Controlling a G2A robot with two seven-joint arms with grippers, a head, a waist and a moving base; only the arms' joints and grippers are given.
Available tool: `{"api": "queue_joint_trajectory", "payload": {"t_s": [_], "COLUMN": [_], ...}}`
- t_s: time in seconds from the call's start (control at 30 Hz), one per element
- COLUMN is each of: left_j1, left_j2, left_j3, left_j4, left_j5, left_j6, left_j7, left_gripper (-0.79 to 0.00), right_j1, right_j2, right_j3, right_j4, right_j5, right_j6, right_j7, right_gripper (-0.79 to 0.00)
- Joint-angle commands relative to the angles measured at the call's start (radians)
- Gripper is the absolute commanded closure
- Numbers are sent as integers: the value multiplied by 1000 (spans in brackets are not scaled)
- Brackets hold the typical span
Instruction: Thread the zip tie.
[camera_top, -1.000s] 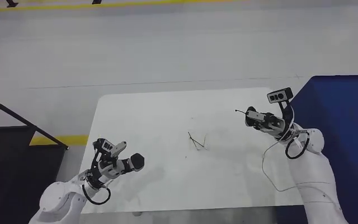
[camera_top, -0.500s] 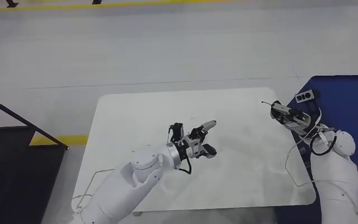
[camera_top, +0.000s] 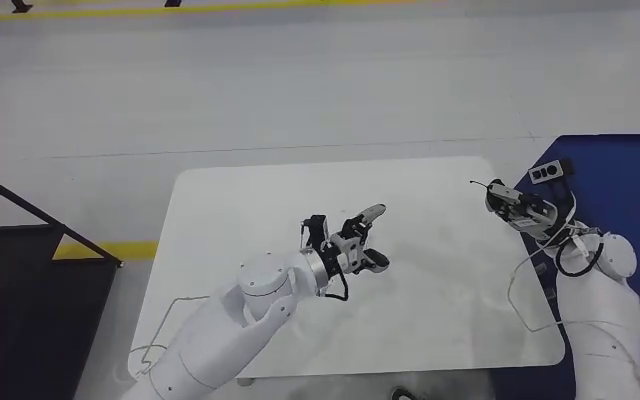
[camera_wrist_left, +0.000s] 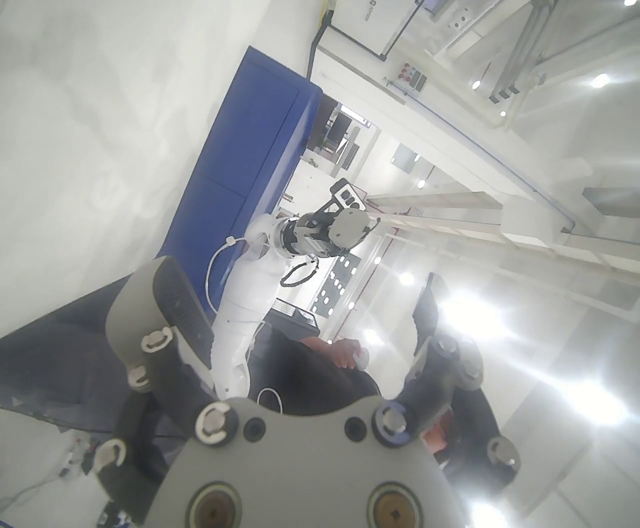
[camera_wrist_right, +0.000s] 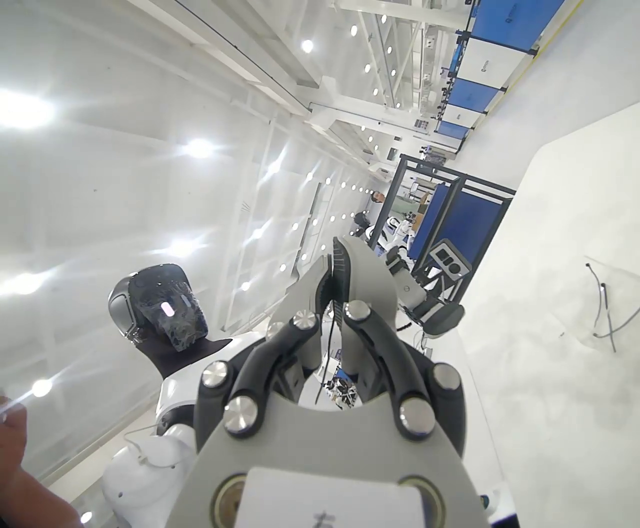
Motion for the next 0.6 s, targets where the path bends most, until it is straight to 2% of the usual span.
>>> {"api": "queue_joint_trajectory", "payload": {"t_s": [0.0, 0.07, 0.1, 0.27, 0.57], "left_j1": [-35, -82, -105, -203, -203], "left_j2": [-5, -21, -33, -122, -122], "left_j3": [68, 140, 180, 301, 301], "left_j4": [-58, -73, -67, 84, 84], "left_j5": [437, 632, 696, 840, 840], "left_j6": [126, 255, 300, 428, 428], "left_j7": [152, 270, 288, 396, 396], "left_gripper": [-785, -785, -785, -785, -785], "right_j1": [0, 0, 0, 0, 0], "right_j2": [0, 0, 0, 0, 0], "right_j3": [0, 0, 0, 0, 0], "right_j4": [0, 0, 0, 0, 0], "right_j5": [0, 0, 0, 0, 0], "right_j6": [0, 0, 0, 0, 0], "right_j7": [0, 0, 0, 0, 0], "right_gripper": [0, 0, 0, 0, 0]}}
